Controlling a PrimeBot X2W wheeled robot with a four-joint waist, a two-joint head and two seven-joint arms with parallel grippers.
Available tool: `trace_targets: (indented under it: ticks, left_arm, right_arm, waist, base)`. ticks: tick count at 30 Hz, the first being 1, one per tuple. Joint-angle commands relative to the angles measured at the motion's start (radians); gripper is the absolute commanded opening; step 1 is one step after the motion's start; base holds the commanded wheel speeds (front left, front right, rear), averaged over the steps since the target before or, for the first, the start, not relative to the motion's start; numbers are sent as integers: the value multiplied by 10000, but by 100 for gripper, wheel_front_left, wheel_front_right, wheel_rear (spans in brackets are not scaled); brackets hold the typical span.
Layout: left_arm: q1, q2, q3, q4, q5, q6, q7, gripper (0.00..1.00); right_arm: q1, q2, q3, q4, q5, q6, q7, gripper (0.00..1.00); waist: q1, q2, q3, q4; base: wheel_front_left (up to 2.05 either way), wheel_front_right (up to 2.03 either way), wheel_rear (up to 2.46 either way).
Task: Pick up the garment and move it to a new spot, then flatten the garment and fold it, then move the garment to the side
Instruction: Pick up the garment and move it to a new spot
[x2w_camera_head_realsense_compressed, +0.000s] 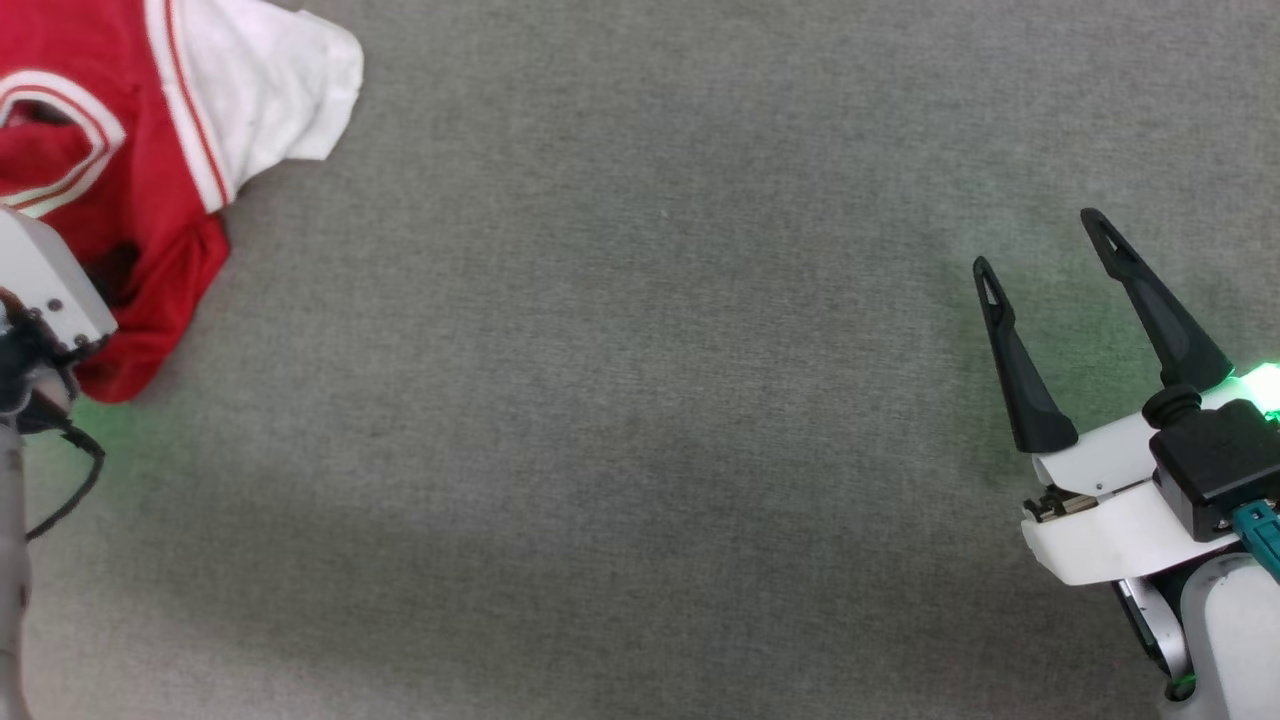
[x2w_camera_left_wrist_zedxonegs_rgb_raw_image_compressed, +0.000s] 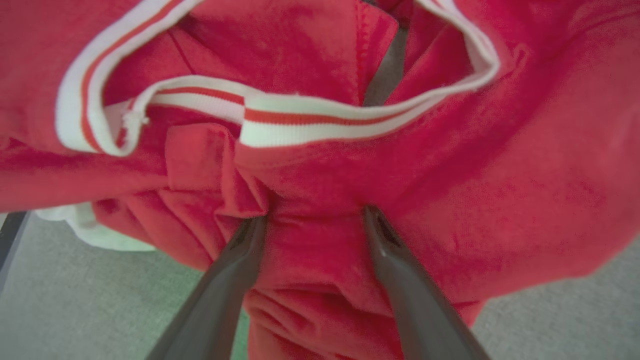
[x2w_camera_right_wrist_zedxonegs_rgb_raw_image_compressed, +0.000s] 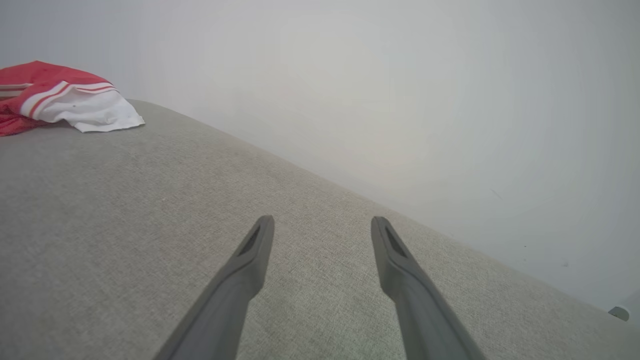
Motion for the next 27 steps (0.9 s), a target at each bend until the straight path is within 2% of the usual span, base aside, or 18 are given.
trace_targets:
  ticks: [1, 8, 9, 11, 18, 27]
  left_arm:
    - [-52, -20, -31, 158, 9, -26, -25, 100]
    - [-276, -188, -270, 1344, 7, -248, -200, 100]
    - [-313, -203, -239, 1472, -67, -294, -265, 73]
    - [-405, -112, -189, 1668, -158, -340, -416, 0]
    - [-852, 441, -202, 1742, -116, -463, -1291, 0]
    - [-1564, 1015, -802, 798, 318, -542, -2285, 0]
  right_arm:
    - [-114, -8, 12, -65, 100, -6, 39, 100]
    - [70, -22, 18, -181, 131, -6, 205, 100]
    - [101, 0, 14, -183, 139, -6, 233, 100]
    - [183, 41, 38, -166, 144, -6, 238, 100]
    - [507, 175, 33, 118, 217, -6, 72, 100]
    - [948, 525, -72, 659, 222, -6, -264, 100]
  waist:
    - [0, 0, 73, -99]
    - [0, 0, -107, -114]
    - [0, 0, -166, -97]
    - [0, 0, -310, -76]
    - [0, 0, -1050, 46]
    - [0, 0, -2216, 322]
  base:
    - [0, 0, 0]
    - [0, 0, 0]
    - [0, 0, 0]
    - [0, 0, 0]
    - [0, 0, 0]
    - [0, 0, 0]
